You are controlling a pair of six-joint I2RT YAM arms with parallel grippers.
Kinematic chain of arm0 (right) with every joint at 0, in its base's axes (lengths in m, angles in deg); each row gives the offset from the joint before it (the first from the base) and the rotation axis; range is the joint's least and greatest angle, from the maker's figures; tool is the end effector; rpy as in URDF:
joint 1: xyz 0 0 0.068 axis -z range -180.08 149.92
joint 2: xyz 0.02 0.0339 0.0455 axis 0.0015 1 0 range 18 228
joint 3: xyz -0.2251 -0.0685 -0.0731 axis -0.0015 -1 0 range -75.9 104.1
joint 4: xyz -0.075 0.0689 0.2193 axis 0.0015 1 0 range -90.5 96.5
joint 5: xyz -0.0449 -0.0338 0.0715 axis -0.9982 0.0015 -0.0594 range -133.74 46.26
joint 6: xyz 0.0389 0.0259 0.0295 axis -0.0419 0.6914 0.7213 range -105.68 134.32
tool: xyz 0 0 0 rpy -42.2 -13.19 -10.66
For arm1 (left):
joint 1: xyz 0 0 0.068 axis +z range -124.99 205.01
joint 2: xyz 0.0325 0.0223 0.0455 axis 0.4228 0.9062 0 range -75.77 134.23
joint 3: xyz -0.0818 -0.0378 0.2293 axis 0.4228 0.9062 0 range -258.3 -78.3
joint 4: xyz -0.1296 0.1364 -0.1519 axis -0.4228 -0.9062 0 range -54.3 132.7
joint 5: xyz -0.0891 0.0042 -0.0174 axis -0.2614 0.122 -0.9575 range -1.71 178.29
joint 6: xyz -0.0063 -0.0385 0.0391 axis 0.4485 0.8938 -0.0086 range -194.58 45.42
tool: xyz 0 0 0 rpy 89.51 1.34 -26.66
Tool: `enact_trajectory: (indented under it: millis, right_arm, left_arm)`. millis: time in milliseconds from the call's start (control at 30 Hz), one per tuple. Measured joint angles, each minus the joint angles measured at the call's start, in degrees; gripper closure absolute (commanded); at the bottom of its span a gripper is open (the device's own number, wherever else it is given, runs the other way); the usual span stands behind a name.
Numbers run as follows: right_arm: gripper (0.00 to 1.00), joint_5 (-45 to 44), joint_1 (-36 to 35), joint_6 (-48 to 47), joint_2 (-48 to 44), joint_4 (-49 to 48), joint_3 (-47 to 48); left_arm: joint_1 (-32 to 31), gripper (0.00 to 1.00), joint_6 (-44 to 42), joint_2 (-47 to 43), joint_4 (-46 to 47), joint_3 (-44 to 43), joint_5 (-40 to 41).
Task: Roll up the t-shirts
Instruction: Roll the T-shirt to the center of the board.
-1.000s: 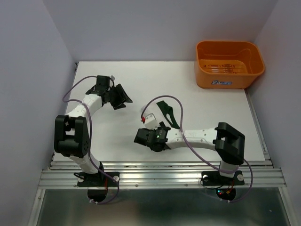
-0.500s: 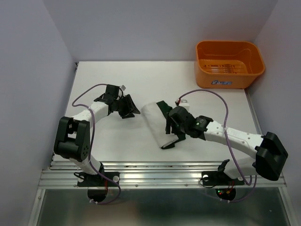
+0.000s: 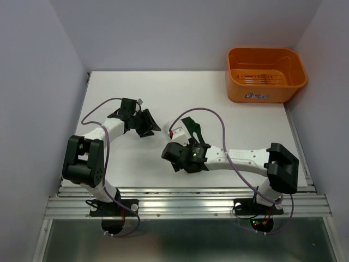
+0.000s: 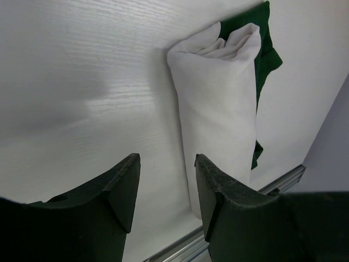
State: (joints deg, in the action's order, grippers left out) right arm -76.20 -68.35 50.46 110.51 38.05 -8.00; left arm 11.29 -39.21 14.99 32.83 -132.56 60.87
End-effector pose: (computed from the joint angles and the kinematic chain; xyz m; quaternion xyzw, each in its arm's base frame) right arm 0.1323 0.2773 0.2168 -0.1960 0.9154 0.0095 0.3514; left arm 0.2999 -0.0910 0.1874 -0.0829 0.9024 -0.3502 0.2370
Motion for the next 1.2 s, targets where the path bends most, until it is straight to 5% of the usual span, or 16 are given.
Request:
enact_trajectory:
  millis: [300,533,633,767,867,1200]
  right_arm:
    - [0.16,-9.92,-7.39,-2.08,11.96,7.23,4.33]
    - [0.24,-12.57,-8.37,-3.91,16.76,7.15,4.70]
    - [0.37,-13.68,-8.35,-4.44,17.84,6.43,4.68]
    - [0.75,-15.85,-8.37,-4.15,19.30,5.55,4.20]
    - [0.93,-17.27,-8.37,-3.67,19.45,4.70,3.54]
    - [0.99,-10.56,-5.53,-5.03,8.17,-4.46,-5.25]
  left_arm:
    - [3.26,0.42,-0.50,-0.59,-2.19,-0.26,1.49]
    - [3.34,0.42,-0.66,-0.98,-2.45,-0.26,1.38]
    - [3.34,0.42,-0.63,-0.98,-2.40,-0.24,1.09]
    - [3.34,0.37,-0.68,-0.98,-2.27,-0.04,0.39]
    - [3.34,0.25,-0.96,-1.01,-1.66,0.44,-0.59]
    - [1.36,0.09,-0.61,-1.86,2.47,4.09,-4.13]
